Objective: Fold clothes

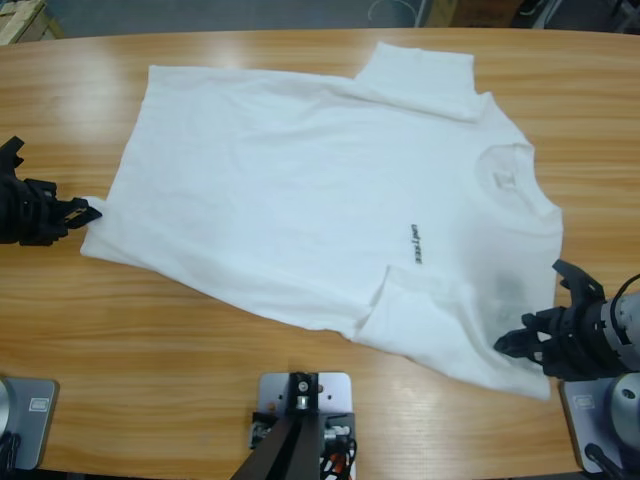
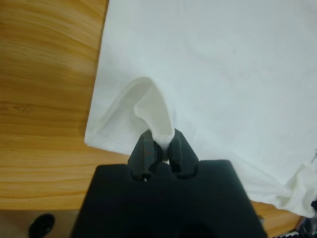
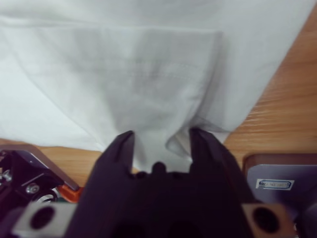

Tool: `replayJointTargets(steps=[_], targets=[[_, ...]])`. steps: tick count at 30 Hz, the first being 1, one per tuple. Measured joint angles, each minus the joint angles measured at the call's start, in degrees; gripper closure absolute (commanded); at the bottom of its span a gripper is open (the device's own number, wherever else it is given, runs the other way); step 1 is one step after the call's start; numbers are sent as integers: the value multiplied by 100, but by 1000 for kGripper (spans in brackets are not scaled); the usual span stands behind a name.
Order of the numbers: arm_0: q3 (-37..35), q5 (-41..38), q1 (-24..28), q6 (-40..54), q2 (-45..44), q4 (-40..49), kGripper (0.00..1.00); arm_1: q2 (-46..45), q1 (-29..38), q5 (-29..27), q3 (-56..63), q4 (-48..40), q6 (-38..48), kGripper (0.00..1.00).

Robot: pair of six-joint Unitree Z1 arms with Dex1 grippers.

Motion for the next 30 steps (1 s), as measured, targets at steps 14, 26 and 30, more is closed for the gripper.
replayJointTargets(steps=[14,26,30], targets=[[0,-1,20,19,0,0,1000,-11,0,0,0,-52,-97,1000],[-198,-156,20,246,-179,0,1000,-832,0,-98,-415,683,-210,1000],[-219,-157,20,246,-197,0,1000,-1126,-207,-142,-583,1014,-440,1000]])
